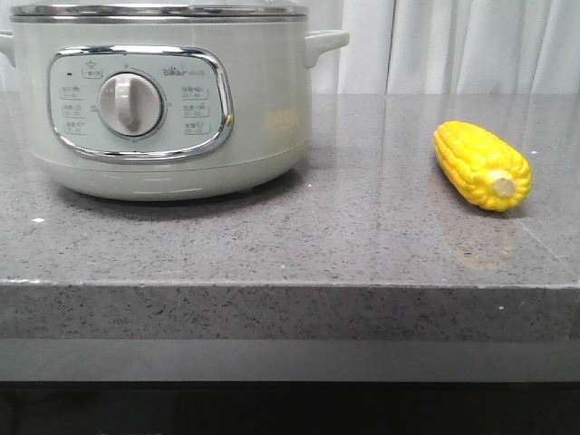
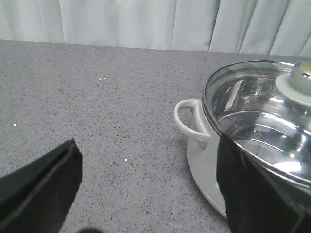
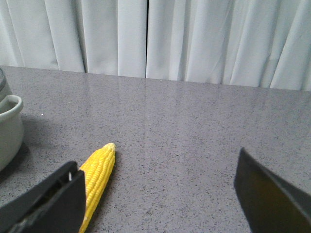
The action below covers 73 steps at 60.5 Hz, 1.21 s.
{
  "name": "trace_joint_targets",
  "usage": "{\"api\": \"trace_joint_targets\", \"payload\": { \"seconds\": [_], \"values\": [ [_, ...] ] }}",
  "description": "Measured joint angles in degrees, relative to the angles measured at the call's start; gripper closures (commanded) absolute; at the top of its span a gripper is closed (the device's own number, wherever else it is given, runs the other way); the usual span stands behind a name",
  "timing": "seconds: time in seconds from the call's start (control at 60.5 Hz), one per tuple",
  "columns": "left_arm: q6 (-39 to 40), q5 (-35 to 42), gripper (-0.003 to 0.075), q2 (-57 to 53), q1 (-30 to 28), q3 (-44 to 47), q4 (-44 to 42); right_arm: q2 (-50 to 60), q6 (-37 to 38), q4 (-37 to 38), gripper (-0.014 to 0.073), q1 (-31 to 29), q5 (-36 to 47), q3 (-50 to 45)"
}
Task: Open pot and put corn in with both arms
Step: 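Grasp the glass lid knob with the left gripper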
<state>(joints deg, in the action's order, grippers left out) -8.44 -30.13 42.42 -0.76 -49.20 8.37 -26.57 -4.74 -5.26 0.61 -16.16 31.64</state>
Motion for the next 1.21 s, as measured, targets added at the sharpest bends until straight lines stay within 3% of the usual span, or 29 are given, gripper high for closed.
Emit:
{"api": "trace_joint_targets", "payload": {
  "seconds": [0.232, 0.496, 0.827, 1.207],
  "values": [
    [-2.2, -8.4, 0.0162, 14.9, 1.4, -15.5, 2.4, 0.0, 0.0, 0.0, -0.0041, 0.0, 0.0, 0.0],
    [-2.7, -15.7, 0.0162, 32.3, 12.6, -33.9, 2.4, 0.0, 0.0, 0.0, -0.0041, 0.0, 0.0, 0.0],
    [-2.6, -28.8, 0.0163, 52.2, 21.0, -57.6, 2.5, 0.0, 0.0, 0.0, -0.0041, 0.0, -0.1, 0.0],
    [-2.2, -33.4, 0.0177, 59.2, 21.6, -62.7, 2.8, 0.0, 0.0, 0.0, -0.0041, 0.0, -0.1, 0.0]
  ]
}}
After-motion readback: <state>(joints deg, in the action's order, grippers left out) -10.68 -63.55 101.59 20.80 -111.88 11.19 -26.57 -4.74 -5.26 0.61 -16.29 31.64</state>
